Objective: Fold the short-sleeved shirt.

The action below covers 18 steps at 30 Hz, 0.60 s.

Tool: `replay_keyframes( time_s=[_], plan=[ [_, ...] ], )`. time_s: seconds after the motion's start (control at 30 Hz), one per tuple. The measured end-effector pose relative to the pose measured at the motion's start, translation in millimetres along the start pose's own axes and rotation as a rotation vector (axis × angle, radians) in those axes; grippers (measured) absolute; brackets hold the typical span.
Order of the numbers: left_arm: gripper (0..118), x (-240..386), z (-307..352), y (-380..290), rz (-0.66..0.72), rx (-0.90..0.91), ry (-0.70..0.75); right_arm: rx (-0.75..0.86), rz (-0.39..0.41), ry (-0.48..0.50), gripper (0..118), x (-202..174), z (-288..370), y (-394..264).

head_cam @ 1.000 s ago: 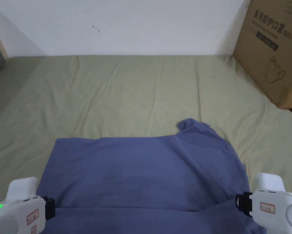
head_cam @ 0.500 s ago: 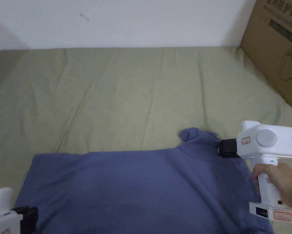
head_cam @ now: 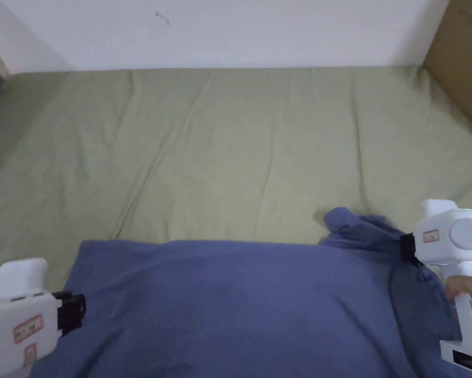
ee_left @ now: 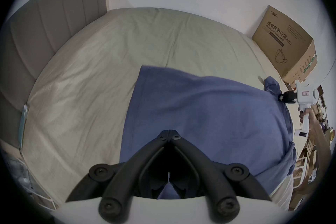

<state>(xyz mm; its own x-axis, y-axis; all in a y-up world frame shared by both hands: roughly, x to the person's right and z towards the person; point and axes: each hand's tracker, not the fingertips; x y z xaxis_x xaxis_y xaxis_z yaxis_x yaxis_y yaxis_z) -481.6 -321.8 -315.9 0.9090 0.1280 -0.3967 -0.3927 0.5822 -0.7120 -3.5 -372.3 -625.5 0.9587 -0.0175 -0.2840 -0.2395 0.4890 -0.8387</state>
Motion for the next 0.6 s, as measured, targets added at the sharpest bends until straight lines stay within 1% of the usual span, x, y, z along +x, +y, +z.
replay_keyframes(
  time_s=[0.03,0.07,0.1,0.17,0.2,0.27,0.33,0.4,0.43,0.47,0.53,0.57,0.6],
  plan=[
    [21,0,-7,13,-0.012,0.001,0.009,-0.002,0.005,-0.003,0,-1,1,0],
    [50,-1,-15,24,-0.022,0.010,0.033,-0.005,0.013,-0.006,0,-2,1,2],
    [68,-2,-26,36,-0.017,0.010,0.031,-0.008,0.021,-0.010,0,-3,1,1],
    [99,-7,-54,58,0.030,-0.015,0.012,-0.011,0.027,-0.013,0,-3,1,1],
    [101,-8,-69,67,0.053,-0.056,0.016,-0.016,0.024,-0.012,0,-3,-1,2],
    [101,-6,-93,79,0.032,-0.062,0.035,-0.021,0.015,-0.008,0,-2,-2,2],
    [100,-7,-115,88,0.001,-0.081,0.102,-0.025,0.012,-0.007,0,-1,-5,3],
    [99,-9,-133,93,0.015,-0.090,0.106,-0.031,0.019,-0.011,0,-3,-5,4],
    [94,-11,-142,93,0.035,-0.102,0.106,-0.034,0.023,-0.014,0,-4,-6,3],
    [78,-9,-149,92,0.038,-0.153,0.115,-0.036,0.027,-0.017,0,-4,-8,5],
    [77,-1,-143,91,-0.040,-0.127,0.147,-0.036,0.030,-0.024,0,-6,-8,4],
    [69,0,-139,91,-0.036,-0.124,0.138,-0.037,0.030,-0.026,0,-6,-7,5],
    [56,2,-133,92,-0.066,-0.115,0.141,-0.037,0.032,-0.026,0,-6,-6,6]
  ],
)
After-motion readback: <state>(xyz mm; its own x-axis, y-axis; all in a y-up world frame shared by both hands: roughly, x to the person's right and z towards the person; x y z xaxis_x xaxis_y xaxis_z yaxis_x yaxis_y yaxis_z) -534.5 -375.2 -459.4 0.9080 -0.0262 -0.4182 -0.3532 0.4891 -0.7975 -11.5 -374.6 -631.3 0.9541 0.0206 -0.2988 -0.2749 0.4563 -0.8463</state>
